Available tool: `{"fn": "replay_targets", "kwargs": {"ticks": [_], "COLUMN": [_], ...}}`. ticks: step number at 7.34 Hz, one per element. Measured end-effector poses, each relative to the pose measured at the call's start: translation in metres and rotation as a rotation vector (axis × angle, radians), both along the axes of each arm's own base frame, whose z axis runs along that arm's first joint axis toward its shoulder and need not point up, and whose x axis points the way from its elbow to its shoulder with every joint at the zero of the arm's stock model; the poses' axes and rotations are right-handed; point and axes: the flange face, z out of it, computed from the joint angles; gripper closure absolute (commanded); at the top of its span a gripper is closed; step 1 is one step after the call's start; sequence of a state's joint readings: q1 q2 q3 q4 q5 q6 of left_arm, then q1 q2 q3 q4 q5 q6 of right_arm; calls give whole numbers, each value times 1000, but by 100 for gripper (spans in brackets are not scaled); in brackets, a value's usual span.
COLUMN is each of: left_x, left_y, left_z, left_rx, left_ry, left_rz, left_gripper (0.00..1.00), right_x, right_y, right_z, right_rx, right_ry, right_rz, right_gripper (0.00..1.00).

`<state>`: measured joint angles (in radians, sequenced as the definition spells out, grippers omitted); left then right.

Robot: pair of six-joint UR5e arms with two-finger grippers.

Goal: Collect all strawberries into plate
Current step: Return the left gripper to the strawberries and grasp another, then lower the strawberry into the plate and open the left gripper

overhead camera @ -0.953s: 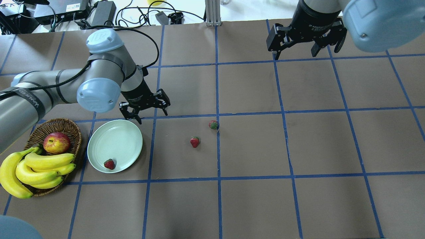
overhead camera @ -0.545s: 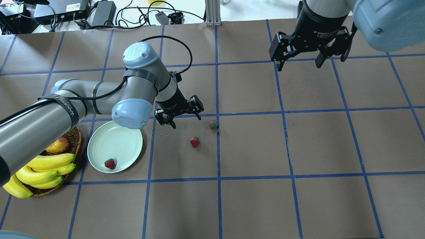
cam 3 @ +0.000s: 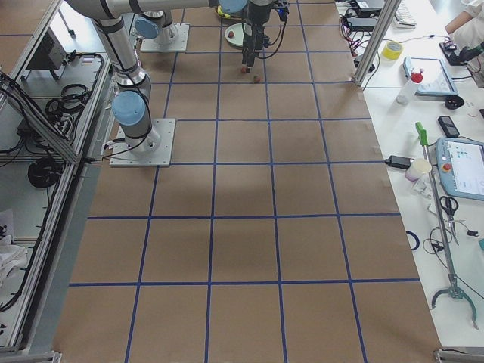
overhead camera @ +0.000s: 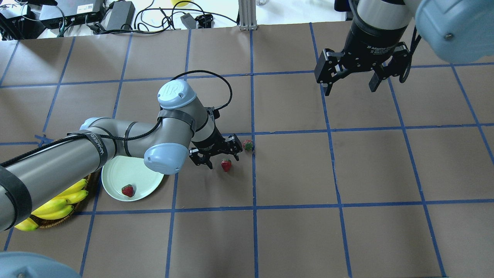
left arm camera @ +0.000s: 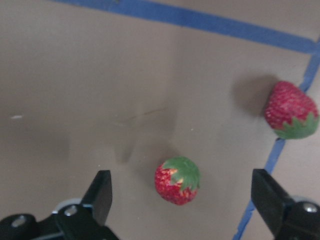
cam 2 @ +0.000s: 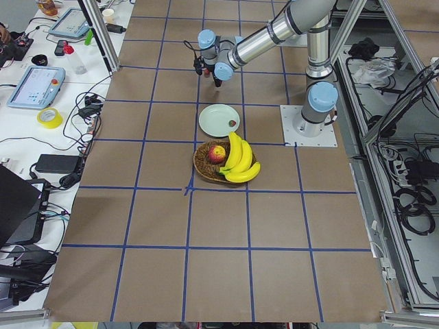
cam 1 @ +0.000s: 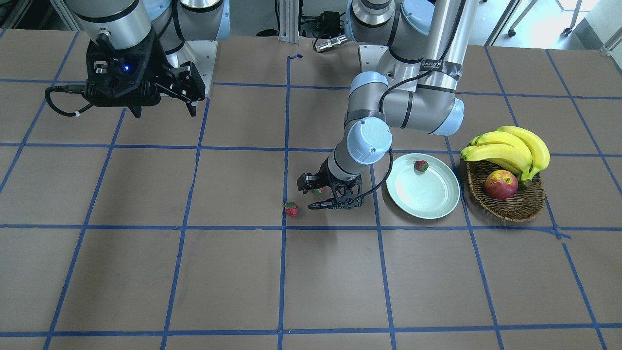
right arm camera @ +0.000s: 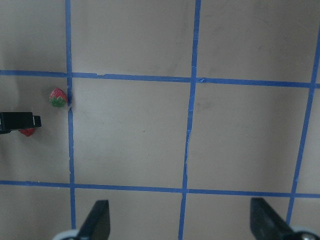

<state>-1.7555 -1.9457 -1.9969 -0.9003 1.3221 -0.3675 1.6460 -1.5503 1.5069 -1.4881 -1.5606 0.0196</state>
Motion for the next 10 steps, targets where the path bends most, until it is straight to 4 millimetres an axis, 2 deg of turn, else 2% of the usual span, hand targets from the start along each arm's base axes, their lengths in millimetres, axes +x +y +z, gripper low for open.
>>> {"fn": "replay_targets", "kwargs": {"ticks": [3,4,5,6,7,8,9,10], "left_x": [0,2,12,34,63,95,126,154], "left_y": [0,-5,-20,-42,-63,-73,-73,-66], "left_z": [-2,7,27,51,77,96,104,98], "left_rx": [6,-16,-48,-63,-57,-31,14,71], "left_ry": [-2,-5,-27,-69,-123,-189,-249,-276], "left_rz": [3,7,22,45,48,14,-28,-49], "left_gripper": [100,100,100,100,100,100,100,100], "right_x": [0,0,0,-1,-1,-2,-2,-3], "right_y": [-13,-13,-10,-2,6,10,12,14], "right_z": [12,14,11,5,0,-1,1,7], "right_rx": [-135,-145,-115,-38,38,72,78,64], "right_ry": [-3,-3,-3,-1,1,3,7,10], "right_rz": [1,1,1,1,0,0,0,2], "right_gripper": [0,0,0,0,0,0,0,0]}}
